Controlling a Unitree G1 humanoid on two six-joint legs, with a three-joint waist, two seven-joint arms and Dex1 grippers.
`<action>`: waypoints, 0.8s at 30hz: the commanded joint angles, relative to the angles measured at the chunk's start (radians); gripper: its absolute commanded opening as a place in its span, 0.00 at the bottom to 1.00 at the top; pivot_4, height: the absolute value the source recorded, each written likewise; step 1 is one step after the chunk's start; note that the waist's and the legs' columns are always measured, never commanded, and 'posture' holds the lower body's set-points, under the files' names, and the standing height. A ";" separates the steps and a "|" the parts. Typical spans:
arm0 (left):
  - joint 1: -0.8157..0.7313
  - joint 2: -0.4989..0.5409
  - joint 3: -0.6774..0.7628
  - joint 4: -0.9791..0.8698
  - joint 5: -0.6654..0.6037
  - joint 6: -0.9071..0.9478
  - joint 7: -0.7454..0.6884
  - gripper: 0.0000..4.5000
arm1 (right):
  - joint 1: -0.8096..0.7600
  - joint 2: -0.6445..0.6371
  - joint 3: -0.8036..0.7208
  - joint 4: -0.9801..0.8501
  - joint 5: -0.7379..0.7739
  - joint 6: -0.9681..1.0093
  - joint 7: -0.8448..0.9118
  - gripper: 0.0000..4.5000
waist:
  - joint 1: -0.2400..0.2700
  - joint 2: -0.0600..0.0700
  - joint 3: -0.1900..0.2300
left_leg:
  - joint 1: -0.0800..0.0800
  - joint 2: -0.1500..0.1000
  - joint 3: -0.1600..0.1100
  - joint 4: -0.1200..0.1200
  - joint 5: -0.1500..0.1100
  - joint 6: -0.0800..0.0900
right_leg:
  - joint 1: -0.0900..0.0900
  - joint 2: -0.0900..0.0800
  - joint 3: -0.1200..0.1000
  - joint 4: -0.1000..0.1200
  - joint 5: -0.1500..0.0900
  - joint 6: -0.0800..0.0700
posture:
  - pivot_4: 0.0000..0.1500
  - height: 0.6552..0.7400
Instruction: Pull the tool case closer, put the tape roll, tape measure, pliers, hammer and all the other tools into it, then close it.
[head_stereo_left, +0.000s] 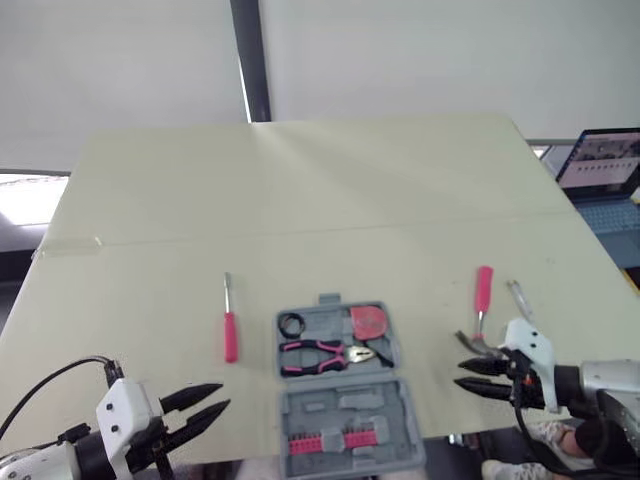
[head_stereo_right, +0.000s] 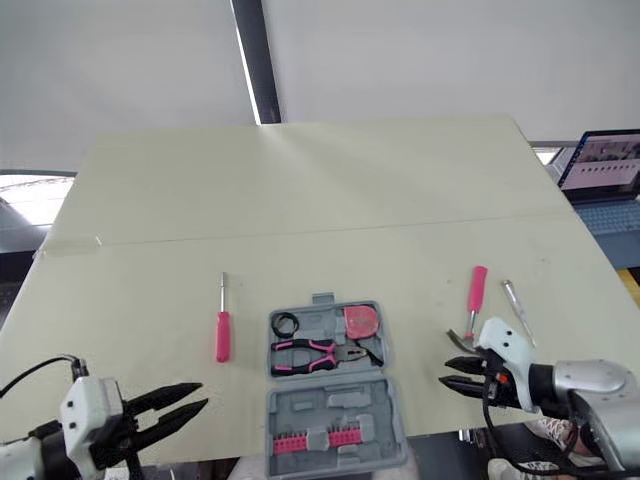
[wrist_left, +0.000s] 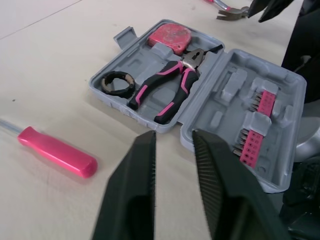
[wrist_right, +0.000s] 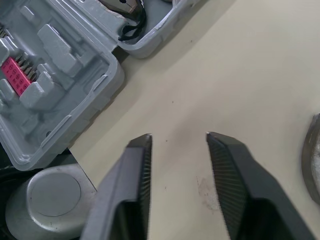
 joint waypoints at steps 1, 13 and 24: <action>-0.002 -0.012 -0.014 0.014 -0.010 -0.021 -0.022 0.00 | -0.029 -0.005 0.010 -0.041 0.014 0.013 -0.004 0.02 | 0.000 0.000 0.000 | 0.000 0.000 0.000 0.000 0.000 0.000 | 0.000 0.000 0.000 0.000 0.000 0.000 | 1.00 0.97; -0.051 0.041 -0.137 0.125 0.133 0.041 -0.004 0.00 | -0.175 0.001 0.166 -0.036 -0.026 0.160 -0.074 0.02 | 0.002 0.000 0.000 | 0.000 0.000 0.000 0.000 0.000 0.000 | -0.001 0.000 0.000 0.001 0.000 0.000 | 1.00 0.97; -0.301 0.076 -0.314 0.209 0.152 0.221 0.024 0.00 | -0.258 0.041 0.270 0.006 -0.072 0.163 -0.110 0.02 | 0.000 0.000 0.000 | 0.000 0.000 0.001 0.000 0.000 0.000 | -0.002 0.000 0.001 0.002 0.000 0.000 | 1.00 0.97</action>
